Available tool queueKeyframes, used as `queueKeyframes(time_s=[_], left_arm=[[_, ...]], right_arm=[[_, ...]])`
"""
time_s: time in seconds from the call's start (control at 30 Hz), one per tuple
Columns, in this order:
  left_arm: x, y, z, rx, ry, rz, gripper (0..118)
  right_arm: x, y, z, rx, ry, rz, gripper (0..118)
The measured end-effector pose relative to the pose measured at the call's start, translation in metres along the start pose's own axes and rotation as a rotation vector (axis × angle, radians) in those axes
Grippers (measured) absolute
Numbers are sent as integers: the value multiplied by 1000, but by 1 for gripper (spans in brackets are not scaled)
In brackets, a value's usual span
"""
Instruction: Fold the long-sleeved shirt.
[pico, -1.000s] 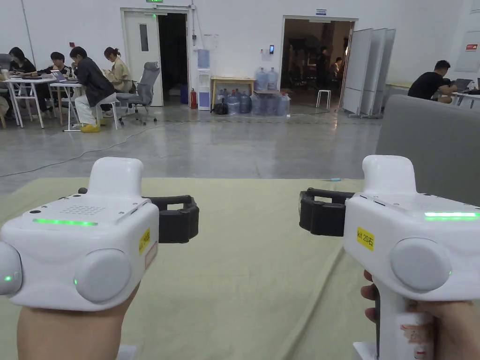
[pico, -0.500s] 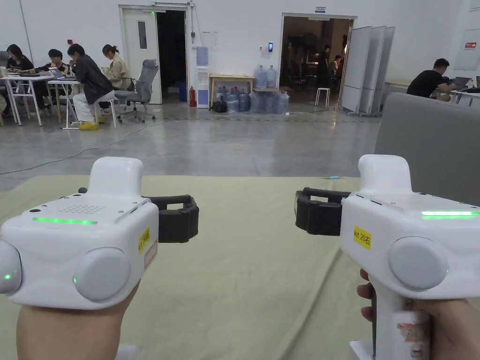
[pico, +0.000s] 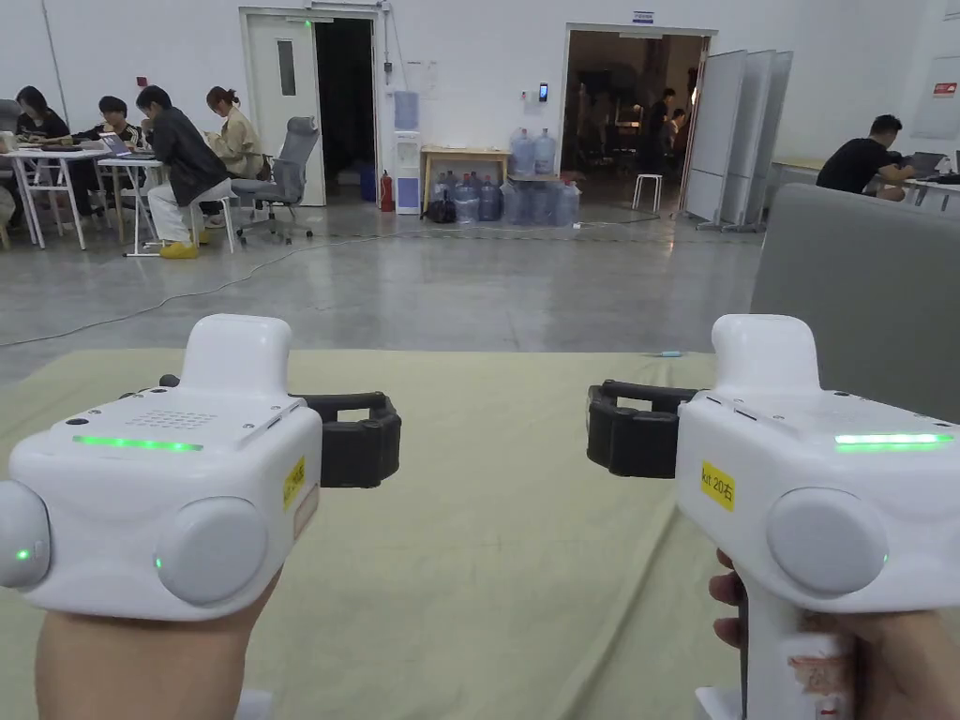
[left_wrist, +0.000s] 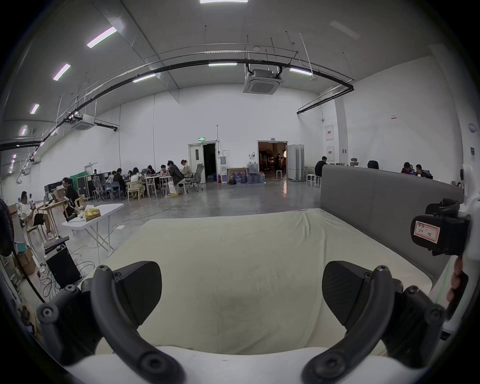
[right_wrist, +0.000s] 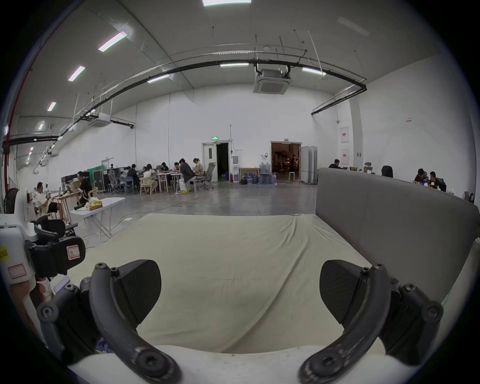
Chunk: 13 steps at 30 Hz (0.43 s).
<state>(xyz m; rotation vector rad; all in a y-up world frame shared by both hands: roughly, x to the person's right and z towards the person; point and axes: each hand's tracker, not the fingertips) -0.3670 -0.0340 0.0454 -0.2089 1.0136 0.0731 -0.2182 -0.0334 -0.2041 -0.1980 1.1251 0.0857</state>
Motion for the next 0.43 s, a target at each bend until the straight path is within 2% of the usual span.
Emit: queueKeyframes(time_s=[0.1,0.27,0.43], left_arm=[[0,0,0,-1,3,-1,118],[0,-1,0,0,5,-3,118],[-2,-2,1,-1,8,2,118]], right_arm=[[-2,1,-1,1,-17,7,118],[3,4,1,-14,5,-45,118],[6,0,-3,-31,-13,-55,118]])
